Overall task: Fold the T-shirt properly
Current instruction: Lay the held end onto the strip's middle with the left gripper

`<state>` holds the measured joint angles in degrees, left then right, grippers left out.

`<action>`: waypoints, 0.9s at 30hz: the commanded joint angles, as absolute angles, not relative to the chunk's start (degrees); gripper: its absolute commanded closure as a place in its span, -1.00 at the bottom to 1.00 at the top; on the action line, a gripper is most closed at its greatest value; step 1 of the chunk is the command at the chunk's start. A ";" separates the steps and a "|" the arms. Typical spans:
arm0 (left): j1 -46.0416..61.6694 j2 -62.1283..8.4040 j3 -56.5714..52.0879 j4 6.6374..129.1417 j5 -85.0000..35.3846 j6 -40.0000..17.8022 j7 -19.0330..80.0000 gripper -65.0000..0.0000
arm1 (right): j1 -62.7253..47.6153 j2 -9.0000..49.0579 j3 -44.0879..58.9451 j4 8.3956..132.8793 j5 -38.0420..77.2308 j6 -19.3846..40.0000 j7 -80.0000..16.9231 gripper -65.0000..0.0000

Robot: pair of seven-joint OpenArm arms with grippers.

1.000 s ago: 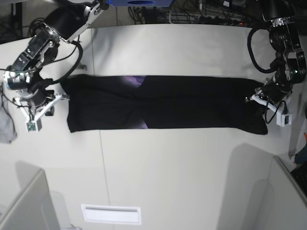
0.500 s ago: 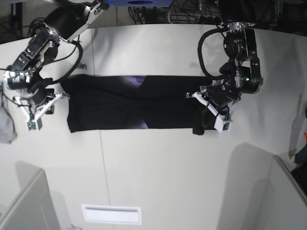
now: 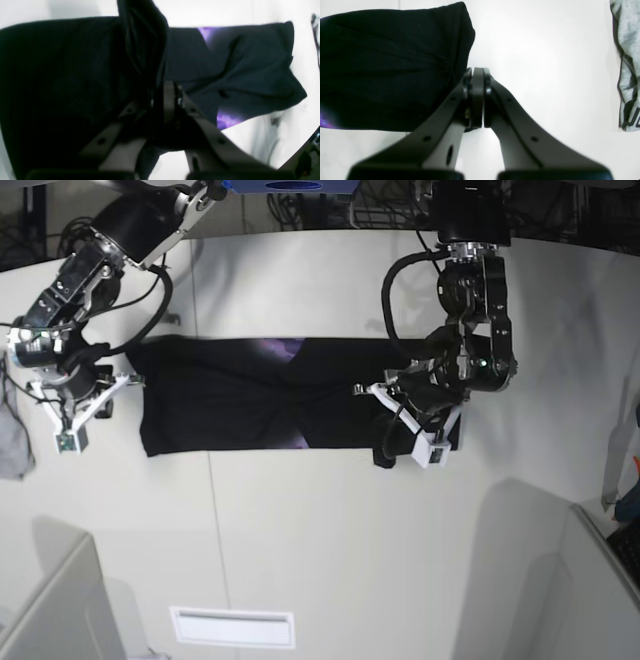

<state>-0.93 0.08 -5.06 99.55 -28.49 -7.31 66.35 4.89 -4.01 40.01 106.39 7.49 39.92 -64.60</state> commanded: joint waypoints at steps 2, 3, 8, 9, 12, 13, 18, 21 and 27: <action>-2.42 0.31 -4.97 98.59 -29.32 -7.43 65.45 1.00 | 5.93 -3.65 39.96 107.38 8.31 40.00 -63.52 1.00; -2.51 0.31 -4.97 97.80 -29.41 -7.43 65.45 1.00 | 5.93 -3.65 39.96 107.38 8.31 40.00 -63.52 1.00; -2.59 0.31 -4.97 96.92 -29.58 -7.43 65.45 1.00 | 5.93 -3.65 39.96 107.38 8.31 40.00 -63.34 1.00; -2.68 0.31 -4.97 97.01 -29.58 -7.43 65.45 1.00 | 6.02 -3.65 39.96 107.30 8.31 40.00 -63.34 1.00; -2.68 0.40 -4.97 97.01 -29.67 -7.43 65.45 1.00 | 6.20 -3.65 39.96 107.21 8.31 40.00 -63.34 1.00; -2.68 0.40 -4.44 96.92 -29.67 -7.43 65.45 1.00 | 6.20 -3.65 39.96 107.21 8.31 40.00 -63.34 1.00; -2.68 0.31 -2.77 96.57 -29.23 -7.43 65.45 1.00 | 6.29 -3.65 39.96 107.12 8.31 40.00 -63.25 1.00; -2.77 0.40 -2.68 96.57 -29.41 -7.43 65.45 1.00 | 6.29 -3.65 39.96 107.12 8.31 40.00 -63.25 1.00; -2.77 0.40 -3.21 96.57 -29.49 -7.43 65.45 1.00 | 6.29 -3.65 40.04 107.12 8.31 40.00 -63.25 1.00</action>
